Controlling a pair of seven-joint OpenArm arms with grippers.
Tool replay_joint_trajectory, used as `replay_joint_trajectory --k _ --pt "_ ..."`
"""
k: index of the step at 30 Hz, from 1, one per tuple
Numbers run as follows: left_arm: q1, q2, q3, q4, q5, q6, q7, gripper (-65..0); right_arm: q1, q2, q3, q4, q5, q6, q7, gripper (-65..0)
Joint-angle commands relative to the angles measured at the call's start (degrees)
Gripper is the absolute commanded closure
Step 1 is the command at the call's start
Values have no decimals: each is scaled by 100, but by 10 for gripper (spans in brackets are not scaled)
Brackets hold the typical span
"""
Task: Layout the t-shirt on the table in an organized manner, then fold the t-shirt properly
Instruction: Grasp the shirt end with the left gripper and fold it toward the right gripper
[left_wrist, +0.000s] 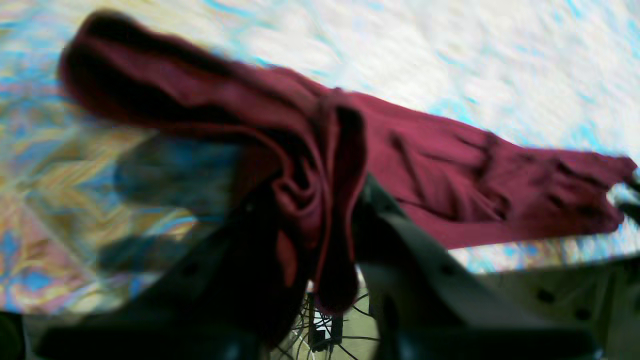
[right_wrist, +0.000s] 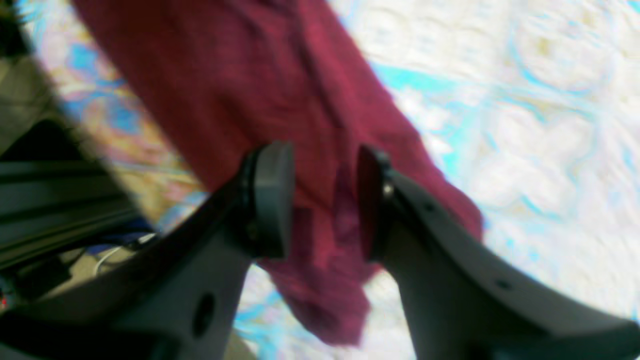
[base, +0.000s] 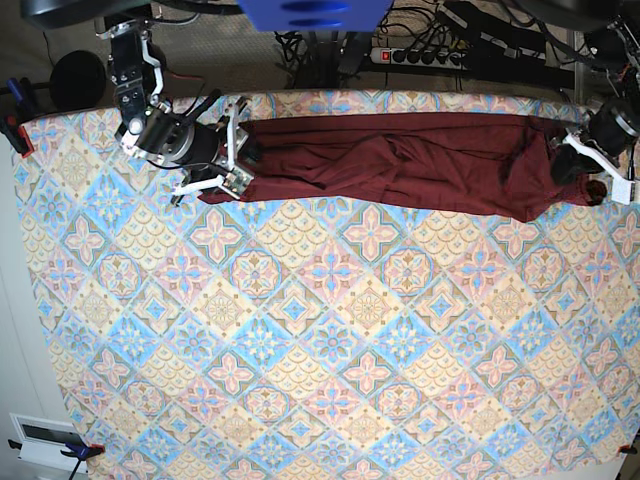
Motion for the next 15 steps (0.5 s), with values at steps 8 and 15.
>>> replay_joint_trajectory --k 8,15 --pt "-46 533 643 71 -25 26 -145 0 15 55 330 104 75 -3 68 -199" --pt "-336 1122 1566 62 872 26 -268 0 15 55 330 104 75 -3 77 -199"
